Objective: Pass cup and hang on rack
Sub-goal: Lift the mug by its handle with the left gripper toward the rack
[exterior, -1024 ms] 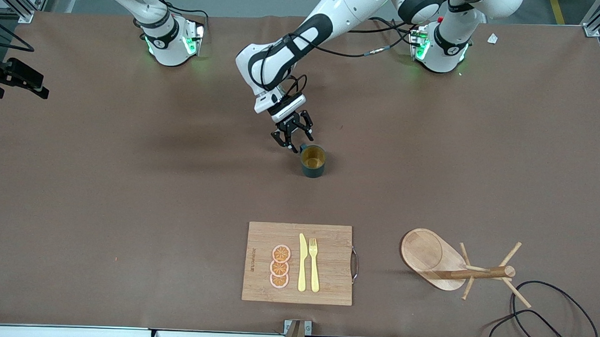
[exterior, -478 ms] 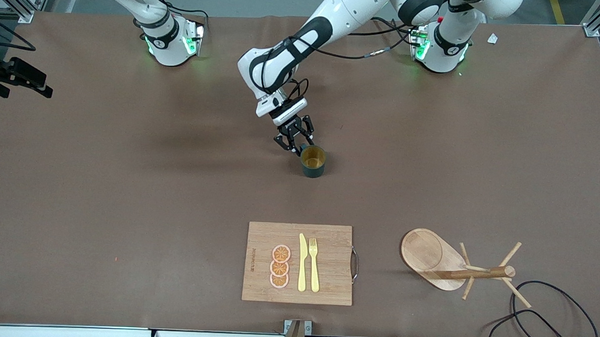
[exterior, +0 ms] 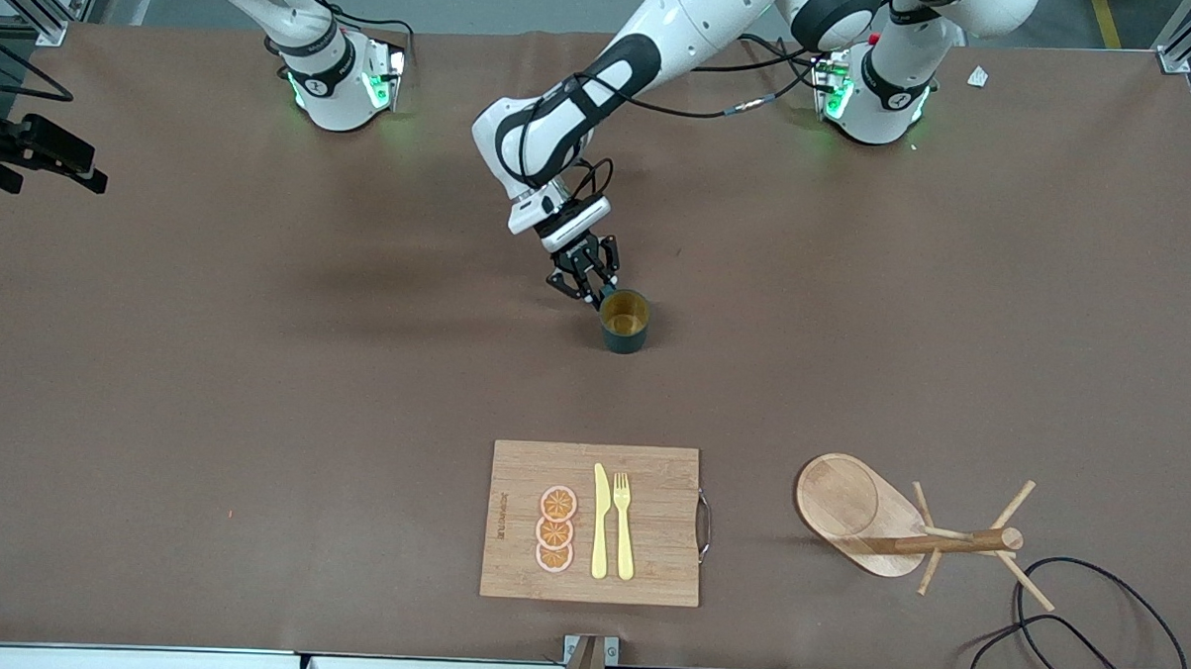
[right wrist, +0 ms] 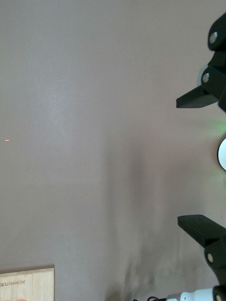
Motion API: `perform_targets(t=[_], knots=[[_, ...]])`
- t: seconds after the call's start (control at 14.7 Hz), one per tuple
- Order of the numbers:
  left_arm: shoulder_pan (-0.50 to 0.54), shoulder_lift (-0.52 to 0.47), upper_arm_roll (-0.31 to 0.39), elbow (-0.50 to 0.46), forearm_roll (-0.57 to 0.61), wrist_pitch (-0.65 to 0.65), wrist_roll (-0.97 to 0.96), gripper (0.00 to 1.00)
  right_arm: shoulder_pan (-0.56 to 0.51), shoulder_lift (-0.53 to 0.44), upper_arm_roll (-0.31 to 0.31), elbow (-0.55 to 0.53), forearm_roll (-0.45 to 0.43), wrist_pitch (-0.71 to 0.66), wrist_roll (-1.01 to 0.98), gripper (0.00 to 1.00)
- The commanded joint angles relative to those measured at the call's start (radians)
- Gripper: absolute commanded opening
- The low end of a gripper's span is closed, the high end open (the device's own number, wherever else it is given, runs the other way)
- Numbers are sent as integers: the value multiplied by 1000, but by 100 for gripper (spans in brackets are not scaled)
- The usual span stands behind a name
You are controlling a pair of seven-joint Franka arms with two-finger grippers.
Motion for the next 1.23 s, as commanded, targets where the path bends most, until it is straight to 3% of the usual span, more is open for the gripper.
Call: perform_targets(t=[0.0, 0.34, 0.68, 1.16], knots=[[0, 12, 3, 19, 24, 6, -9, 19, 0, -33, 2, -32, 4, 2, -1, 100], [3, -10, 2, 33, 16, 6, 23, 2, 0, -31, 2, -32, 2, 4, -1, 100], [63, -94, -23, 34, -51, 13, 51, 1, 3, -31, 3, -32, -16, 5, -3, 100], [217, -332, -20, 34, -320, 84, 243, 0, 3, -31, 3, -32, -16, 2, -1, 100]])
